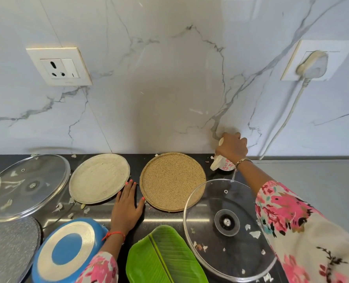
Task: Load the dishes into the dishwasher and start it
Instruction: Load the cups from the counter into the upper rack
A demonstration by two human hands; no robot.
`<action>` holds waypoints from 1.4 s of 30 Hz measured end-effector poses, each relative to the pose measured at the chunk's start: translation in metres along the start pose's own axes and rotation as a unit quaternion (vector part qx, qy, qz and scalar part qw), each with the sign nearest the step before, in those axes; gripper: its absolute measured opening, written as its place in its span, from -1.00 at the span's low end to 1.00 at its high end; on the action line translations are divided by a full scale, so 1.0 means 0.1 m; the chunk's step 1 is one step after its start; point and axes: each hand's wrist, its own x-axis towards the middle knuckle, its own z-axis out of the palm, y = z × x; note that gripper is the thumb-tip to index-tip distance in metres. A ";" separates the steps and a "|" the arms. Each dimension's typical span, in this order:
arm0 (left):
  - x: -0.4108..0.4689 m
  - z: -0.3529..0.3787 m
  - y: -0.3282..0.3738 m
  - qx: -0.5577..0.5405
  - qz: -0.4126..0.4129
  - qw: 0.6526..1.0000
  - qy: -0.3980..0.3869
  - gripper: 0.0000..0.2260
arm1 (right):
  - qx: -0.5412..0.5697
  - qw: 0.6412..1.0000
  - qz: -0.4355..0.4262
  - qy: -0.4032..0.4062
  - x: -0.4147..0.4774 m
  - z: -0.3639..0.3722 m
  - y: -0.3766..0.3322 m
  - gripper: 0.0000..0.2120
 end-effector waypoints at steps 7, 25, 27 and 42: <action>0.05 -0.15 0.08 -0.062 -0.039 0.994 -0.079 -0.47 | 0.035 0.993 -0.111 0.015 -0.36 -0.47 -0.21 -0.48; -1.85 -0.65 0.58 0.008 0.056 0.998 -0.008 -0.32 | 0.015 0.960 -0.280 -0.002 -2.92 -0.62 -0.21 -0.40; -2.26 -0.63 0.59 0.005 0.058 0.998 0.001 -0.18 | 0.005 0.962 -0.271 -0.004 -3.30 -0.51 -0.07 -0.39; -5.48 -0.35 0.84 -0.006 0.077 0.994 -0.072 -0.30 | 0.003 0.977 -0.202 -0.063 -6.32 0.17 1.72 -0.38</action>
